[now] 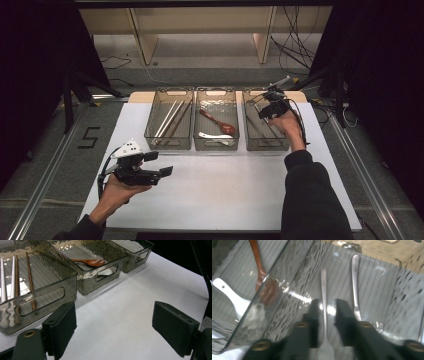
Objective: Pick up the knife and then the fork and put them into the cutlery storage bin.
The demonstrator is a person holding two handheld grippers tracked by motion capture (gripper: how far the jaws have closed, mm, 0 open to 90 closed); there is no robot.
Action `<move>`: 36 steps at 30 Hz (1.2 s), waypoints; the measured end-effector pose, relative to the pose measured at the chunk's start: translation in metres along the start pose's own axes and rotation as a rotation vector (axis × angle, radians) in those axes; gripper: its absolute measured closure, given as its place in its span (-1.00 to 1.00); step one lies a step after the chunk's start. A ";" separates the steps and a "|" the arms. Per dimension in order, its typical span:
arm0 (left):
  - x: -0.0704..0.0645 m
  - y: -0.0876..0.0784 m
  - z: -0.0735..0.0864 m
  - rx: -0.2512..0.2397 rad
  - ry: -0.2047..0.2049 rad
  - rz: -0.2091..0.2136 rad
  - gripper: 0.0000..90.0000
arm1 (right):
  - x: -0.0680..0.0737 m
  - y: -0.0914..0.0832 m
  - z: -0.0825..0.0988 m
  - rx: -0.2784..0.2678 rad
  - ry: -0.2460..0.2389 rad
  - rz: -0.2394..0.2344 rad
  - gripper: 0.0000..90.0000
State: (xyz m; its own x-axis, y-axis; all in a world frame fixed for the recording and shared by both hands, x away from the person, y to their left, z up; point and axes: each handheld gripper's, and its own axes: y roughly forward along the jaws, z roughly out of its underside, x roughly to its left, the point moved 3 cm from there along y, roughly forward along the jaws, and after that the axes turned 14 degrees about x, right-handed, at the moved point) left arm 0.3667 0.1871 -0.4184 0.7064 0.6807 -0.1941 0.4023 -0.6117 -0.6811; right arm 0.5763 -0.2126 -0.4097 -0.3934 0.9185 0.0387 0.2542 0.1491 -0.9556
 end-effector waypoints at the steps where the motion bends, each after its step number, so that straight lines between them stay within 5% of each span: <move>1: 0.000 0.000 0.000 0.001 -0.001 0.001 -0.58 | 0.000 0.000 0.000 0.000 -0.004 -0.002 0.44; 7: 0.000 0.000 0.000 -0.001 0.000 0.000 -0.58 | 0.000 -0.004 0.004 -0.001 -0.002 -0.004 0.10; 15: -0.001 0.000 0.000 0.000 -0.003 0.001 -0.58 | 0.012 -0.016 0.011 -0.075 -0.026 -0.049 -0.10; 36: -0.001 0.001 0.000 0.004 -0.002 0.000 -0.58 | 0.049 -0.046 0.056 -0.281 -0.099 -0.136 -0.23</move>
State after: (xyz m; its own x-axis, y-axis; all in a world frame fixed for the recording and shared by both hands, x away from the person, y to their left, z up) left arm 0.3667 0.1860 -0.4191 0.7051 0.6815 -0.1958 0.3998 -0.6102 -0.6840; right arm 0.4959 -0.1945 -0.3798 -0.5206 0.8455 0.1187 0.4220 0.3757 -0.8251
